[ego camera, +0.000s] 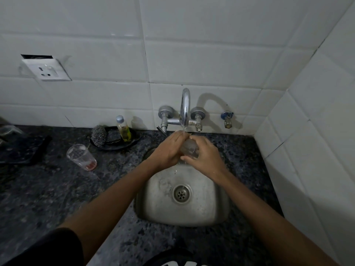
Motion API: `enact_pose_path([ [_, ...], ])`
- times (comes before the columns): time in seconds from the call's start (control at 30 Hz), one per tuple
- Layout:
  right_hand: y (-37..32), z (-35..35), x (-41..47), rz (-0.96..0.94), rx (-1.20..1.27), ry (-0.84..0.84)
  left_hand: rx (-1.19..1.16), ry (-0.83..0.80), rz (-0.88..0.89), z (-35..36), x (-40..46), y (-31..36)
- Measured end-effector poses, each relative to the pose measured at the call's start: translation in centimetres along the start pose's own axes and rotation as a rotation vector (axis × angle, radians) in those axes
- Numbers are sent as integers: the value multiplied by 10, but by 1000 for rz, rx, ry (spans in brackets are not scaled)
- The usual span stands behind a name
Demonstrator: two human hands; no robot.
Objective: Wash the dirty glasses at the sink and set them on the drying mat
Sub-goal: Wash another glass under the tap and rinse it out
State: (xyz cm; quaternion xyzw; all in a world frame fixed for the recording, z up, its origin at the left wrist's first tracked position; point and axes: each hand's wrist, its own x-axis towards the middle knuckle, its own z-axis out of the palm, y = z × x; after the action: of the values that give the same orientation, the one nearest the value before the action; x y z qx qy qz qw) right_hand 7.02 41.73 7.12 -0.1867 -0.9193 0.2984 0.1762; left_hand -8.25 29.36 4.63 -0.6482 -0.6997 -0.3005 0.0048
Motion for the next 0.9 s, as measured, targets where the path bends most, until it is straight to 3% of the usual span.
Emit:
enact_pose_path([
  [0.13,6,1,5,353,421,-160,13,24,25,0,-5,-1],
  [0.17,6,-1,6,345,416,-168,15,32,28,1,-6,0],
  [0.3,1,-4,0,36,-28,-64,43,56,34,1,-4,6],
  [0.37,0,-1,-4,72,74,-42,64,48,66,-1,-1,3],
  [0.5,0,-1,0,428,517,-149,57,46,74,1,-5,-2],
  [0.67,6,2,-5,30,16,-17,32,79,73,3,-4,2],
  [0.73,7,4,-6,96,149,-18,47,93,81,2,-3,0],
  [0.83,6,3,2,393,464,-153,51,109,79,6,-11,-5],
  [0.9,4,0,1,336,403,-147,40,113,63,7,-12,-5],
])
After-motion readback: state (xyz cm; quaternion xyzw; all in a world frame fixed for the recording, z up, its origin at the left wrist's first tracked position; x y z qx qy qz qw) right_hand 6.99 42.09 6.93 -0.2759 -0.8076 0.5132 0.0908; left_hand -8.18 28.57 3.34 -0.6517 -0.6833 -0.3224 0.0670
